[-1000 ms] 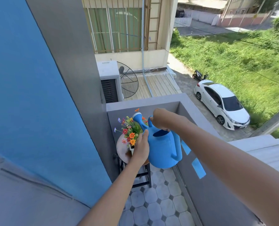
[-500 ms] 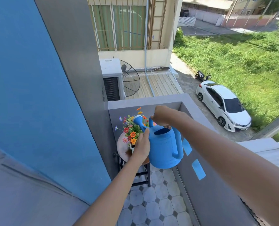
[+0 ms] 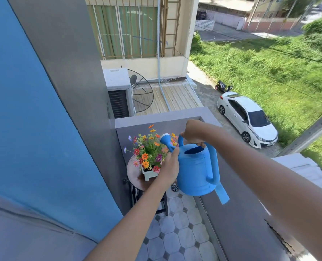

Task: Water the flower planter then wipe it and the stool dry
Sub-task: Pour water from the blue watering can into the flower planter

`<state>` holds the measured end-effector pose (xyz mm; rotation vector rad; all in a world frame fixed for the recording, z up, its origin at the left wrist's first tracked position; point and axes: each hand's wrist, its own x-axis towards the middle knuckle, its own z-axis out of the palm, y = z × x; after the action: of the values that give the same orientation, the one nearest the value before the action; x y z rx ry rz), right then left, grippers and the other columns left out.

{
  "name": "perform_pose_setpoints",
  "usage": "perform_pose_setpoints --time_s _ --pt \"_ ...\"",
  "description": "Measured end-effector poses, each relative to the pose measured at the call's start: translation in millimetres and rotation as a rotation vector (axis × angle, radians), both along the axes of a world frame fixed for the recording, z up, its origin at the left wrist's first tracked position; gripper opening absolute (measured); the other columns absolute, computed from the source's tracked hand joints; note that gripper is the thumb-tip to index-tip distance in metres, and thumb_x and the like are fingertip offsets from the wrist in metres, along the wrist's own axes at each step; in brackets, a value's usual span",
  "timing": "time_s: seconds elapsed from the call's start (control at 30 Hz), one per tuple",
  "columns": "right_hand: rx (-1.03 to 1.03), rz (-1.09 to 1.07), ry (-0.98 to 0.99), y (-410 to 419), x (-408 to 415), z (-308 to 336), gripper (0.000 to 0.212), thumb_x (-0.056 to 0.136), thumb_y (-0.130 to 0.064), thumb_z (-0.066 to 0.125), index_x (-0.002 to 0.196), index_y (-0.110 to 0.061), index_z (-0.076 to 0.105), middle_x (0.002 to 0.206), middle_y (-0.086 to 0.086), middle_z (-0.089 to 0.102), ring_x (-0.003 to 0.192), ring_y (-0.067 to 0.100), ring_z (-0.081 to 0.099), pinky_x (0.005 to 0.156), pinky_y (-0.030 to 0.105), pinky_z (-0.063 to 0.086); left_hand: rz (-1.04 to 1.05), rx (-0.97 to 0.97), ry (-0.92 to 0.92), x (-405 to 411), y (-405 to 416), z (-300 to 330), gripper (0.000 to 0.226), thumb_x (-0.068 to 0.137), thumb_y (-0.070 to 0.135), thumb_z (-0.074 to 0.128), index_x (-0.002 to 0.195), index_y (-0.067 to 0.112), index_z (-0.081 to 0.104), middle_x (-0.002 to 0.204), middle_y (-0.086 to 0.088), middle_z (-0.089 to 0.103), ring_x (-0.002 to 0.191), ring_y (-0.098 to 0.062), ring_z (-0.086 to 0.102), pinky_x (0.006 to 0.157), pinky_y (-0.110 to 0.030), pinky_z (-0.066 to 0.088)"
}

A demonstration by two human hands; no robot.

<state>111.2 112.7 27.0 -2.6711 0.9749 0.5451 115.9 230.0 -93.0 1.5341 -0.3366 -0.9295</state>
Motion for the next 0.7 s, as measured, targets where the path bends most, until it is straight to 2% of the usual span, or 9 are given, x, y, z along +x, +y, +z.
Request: perform_pose_setpoints --time_s 0.07,0.13,0.2,0.27,0.33,0.4,0.53,0.7 --pt "-0.014 -0.014 0.034 -5 -8 3 0.033 0.103 -0.017 0.046 0.076 0.001 0.048 0.053 0.016 0.06 0.047 0.026 0.058 0.056 0.03 0.049 -0.037 -0.01 0.008 -7 -7 -2 0.063 0.081 0.068 0.038 0.108 0.02 0.068 0.11 -0.016 0.07 0.106 -0.032 0.065 0.094 -0.051 0.047" --pt "-0.02 -0.021 0.072 -8 -15 6 0.038 0.105 -0.017 0.043 0.075 0.003 0.056 0.042 0.009 0.06 0.049 0.021 0.059 0.06 0.029 0.05 -0.065 -0.017 0.003 -12 -10 1 0.061 0.087 0.065 0.036 0.115 0.018 0.065 0.112 -0.013 0.07 0.103 -0.026 0.065 0.091 -0.046 0.048" --pt "-0.014 -0.034 0.077 -11 -23 8 0.035 0.104 -0.015 0.044 0.081 0.002 0.063 0.058 0.008 0.069 0.051 0.017 0.058 0.071 0.031 0.055 -0.082 -0.021 -0.006 -15 -14 0 0.057 0.095 0.057 0.032 0.118 0.015 0.062 0.112 -0.012 0.069 0.096 -0.018 0.063 0.082 -0.038 0.046" --pt "0.018 -0.046 0.009 -15 -29 10 0.03 0.1 -0.015 0.051 0.073 -0.003 0.058 0.074 0.012 0.066 0.05 0.019 0.053 0.058 0.032 0.052 -0.101 -0.009 -0.001 -19 -17 0 0.059 0.094 0.06 0.031 0.118 0.017 0.062 0.113 -0.011 0.068 0.1 -0.021 0.064 0.088 -0.04 0.047" --pt "0.014 -0.039 -0.05 -18 -34 11 0.033 0.097 -0.016 0.055 0.065 -0.01 0.047 0.077 0.014 0.058 0.05 0.02 0.05 0.048 0.029 0.043 -0.102 0.021 -0.013 -22 -21 -4 0.066 0.083 0.072 0.033 0.115 0.023 0.064 0.113 -0.01 0.069 0.107 -0.025 0.064 0.098 -0.05 0.046" --pt "0.01 -0.031 -0.056 -19 -37 12 0.034 0.097 -0.017 0.055 0.065 -0.012 0.046 0.08 0.014 0.057 0.05 0.02 0.049 0.046 0.028 0.041 -0.104 0.058 -0.03 -23 -25 -13 0.069 0.077 0.08 0.032 0.111 0.029 0.065 0.11 -0.008 0.07 0.106 -0.025 0.065 0.1 -0.056 0.046" --pt "0.035 -0.046 -0.06 -17 -38 16 0.034 0.097 -0.017 0.056 0.065 -0.012 0.045 0.081 0.015 0.057 0.051 0.02 0.049 0.047 0.028 0.04 -0.104 0.066 -0.037 -23 -26 -15 0.067 0.078 0.081 0.03 0.11 0.034 0.064 0.107 -0.004 0.07 0.104 -0.022 0.065 0.099 -0.056 0.046" --pt "0.03 -0.058 -0.059 -17 -38 20 0.031 0.095 -0.019 0.057 0.066 -0.014 0.047 0.081 0.014 0.059 0.052 0.02 0.052 0.05 0.028 0.046 -0.096 0.072 -0.031 -25 -23 0 0.071 0.077 0.077 0.029 0.113 0.026 0.063 0.112 -0.01 0.069 0.107 -0.025 0.064 0.097 -0.053 0.046"
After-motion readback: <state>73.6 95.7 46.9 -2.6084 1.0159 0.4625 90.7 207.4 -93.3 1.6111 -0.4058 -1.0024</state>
